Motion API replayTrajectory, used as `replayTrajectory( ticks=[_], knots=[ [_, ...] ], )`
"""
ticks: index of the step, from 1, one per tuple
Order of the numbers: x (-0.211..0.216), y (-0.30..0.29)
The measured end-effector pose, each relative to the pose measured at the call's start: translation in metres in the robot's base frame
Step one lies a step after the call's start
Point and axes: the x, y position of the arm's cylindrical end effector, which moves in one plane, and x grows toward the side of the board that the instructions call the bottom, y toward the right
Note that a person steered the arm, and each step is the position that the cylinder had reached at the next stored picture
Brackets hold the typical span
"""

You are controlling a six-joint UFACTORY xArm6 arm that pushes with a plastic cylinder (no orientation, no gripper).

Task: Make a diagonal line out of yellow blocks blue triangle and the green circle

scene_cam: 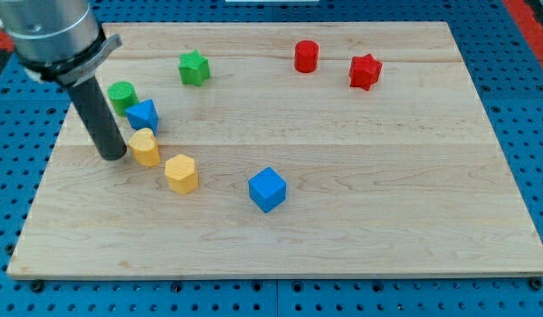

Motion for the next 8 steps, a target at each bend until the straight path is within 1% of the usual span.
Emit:
replayTrajectory(
  ticks=[1, 2, 3, 5, 6, 7, 8],
  knots=[
    [0.006, 0.037],
    [0.039, 0.047],
    [0.059, 0.067],
    [0.048, 0.152],
    [0.085, 0.143],
    [0.095, 0.184],
    [0.061, 0.212]
  ],
)
